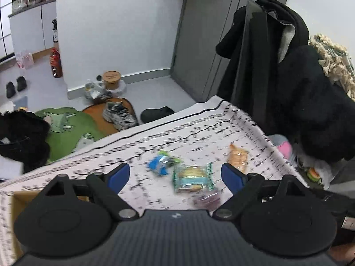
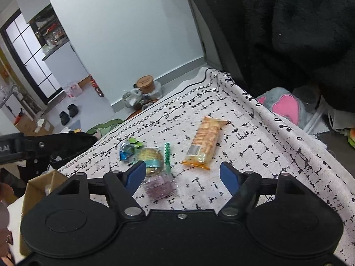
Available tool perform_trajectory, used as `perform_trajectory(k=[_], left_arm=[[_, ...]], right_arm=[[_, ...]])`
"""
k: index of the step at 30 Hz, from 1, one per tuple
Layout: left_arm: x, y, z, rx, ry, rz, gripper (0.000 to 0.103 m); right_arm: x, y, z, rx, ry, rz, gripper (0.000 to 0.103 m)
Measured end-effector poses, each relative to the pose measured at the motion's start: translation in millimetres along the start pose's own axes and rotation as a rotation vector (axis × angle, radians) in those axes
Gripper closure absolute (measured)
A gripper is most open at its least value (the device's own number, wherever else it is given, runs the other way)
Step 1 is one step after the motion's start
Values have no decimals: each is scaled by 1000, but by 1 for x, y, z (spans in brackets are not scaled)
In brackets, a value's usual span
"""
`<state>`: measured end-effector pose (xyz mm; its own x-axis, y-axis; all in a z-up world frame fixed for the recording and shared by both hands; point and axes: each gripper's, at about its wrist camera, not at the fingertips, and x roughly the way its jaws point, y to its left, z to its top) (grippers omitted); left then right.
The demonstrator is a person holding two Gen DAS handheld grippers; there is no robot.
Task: Organize snacks
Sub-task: 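Move both tools back over the remaining snacks, then grasp the orange bread bar with the right tool while the left tool grasps the cracker packet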
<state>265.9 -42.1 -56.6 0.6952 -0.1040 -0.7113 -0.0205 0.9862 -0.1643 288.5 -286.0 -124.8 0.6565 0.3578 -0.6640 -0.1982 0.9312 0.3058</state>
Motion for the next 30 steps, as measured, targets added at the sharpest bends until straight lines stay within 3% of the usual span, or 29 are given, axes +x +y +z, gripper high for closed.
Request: perform_trajectory(k=[11, 30], left_arm=[[56, -11, -18, -48, 62, -28, 16], [130, -18, -35, -136, 98, -78, 17]], right_arm=[[28, -5, 0, -19, -46, -81, 31], [70, -31, 1, 60, 15, -144, 37]])
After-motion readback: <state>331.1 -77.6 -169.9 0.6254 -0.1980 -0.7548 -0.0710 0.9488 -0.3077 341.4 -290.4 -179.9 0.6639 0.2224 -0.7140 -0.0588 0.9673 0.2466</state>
